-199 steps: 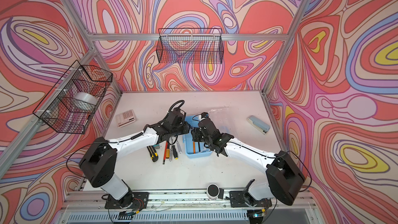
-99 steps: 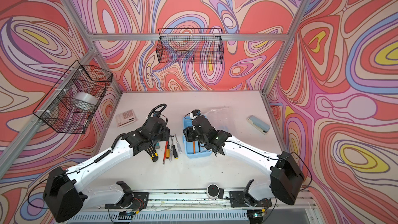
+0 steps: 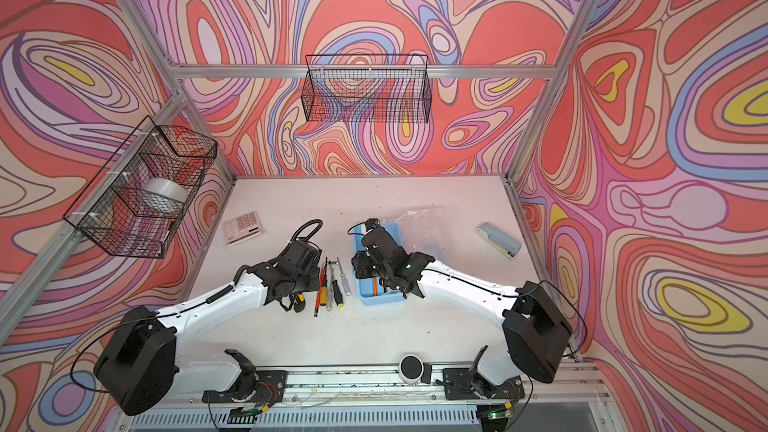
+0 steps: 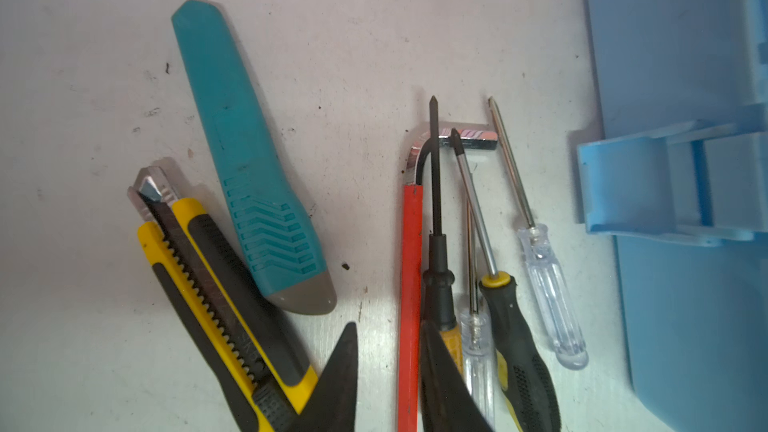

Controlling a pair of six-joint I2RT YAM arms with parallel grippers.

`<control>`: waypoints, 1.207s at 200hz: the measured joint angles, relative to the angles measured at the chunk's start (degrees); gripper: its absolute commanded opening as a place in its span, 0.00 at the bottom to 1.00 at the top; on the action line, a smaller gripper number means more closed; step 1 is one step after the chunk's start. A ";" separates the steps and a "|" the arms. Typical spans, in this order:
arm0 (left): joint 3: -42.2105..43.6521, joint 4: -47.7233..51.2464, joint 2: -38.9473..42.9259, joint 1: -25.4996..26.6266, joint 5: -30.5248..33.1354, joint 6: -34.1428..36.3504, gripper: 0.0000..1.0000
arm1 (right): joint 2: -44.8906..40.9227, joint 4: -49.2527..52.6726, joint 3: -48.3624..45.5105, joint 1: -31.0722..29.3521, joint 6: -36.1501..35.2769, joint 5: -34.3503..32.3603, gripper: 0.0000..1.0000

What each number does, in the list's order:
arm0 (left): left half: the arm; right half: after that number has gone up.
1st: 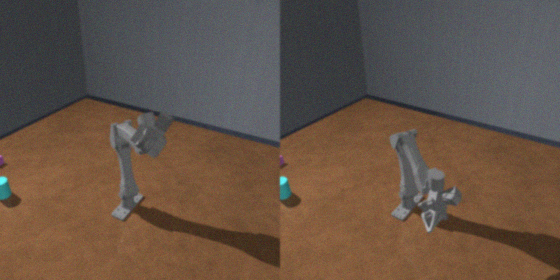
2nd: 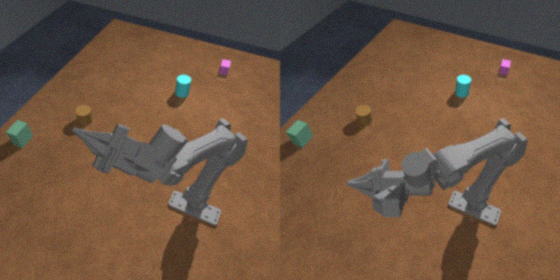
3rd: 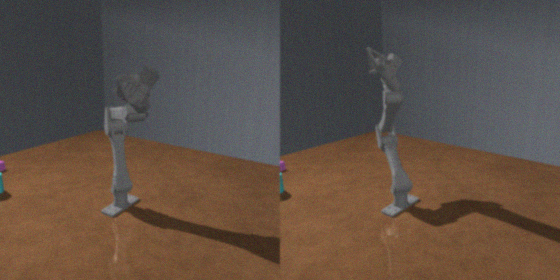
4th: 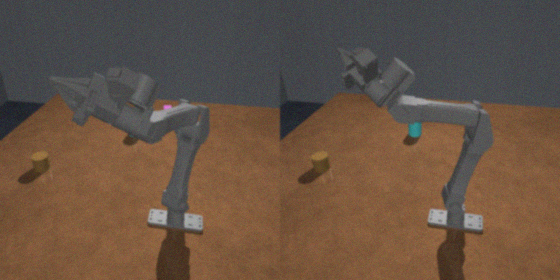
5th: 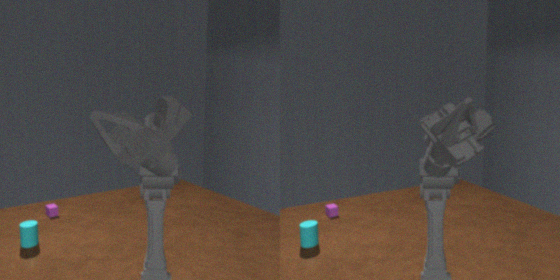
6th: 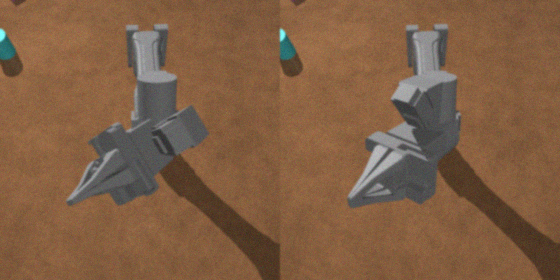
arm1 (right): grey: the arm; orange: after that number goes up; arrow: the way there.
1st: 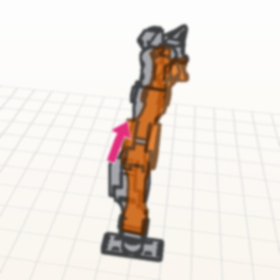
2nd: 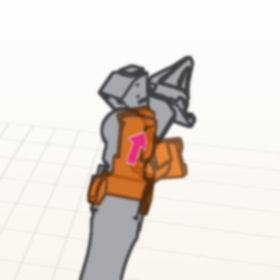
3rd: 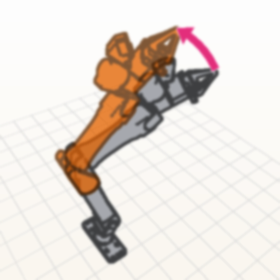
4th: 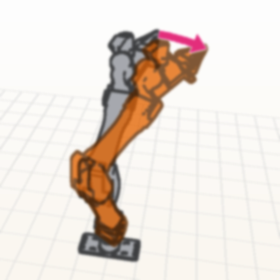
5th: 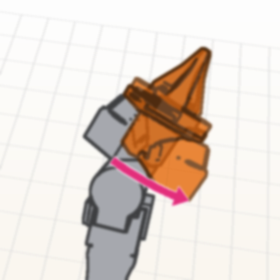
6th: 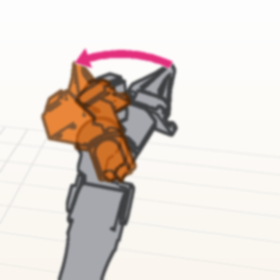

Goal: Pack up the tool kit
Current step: 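Return the left gripper to the tools and lower onto the red hex key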

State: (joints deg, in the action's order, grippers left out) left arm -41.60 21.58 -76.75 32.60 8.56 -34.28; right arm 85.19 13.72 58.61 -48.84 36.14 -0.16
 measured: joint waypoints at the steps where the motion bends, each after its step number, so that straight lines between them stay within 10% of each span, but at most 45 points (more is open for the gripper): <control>1: 0.00 -0.22 -0.13 -0.02 -0.11 0.00 0.26 | 0.02 0.00 0.02 0.00 0.00 0.02 0.31; 241: 0.15 -5.31 -7.65 -0.66 -3.08 -0.44 0.21 | 2.80 -0.39 0.02 0.00 0.42 -0.28 0.31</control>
State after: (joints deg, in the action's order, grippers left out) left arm -41.45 16.27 -84.40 31.94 5.48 -34.72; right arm 87.99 13.32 58.63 -48.84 36.56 -0.45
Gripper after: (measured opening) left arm 0.216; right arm 0.309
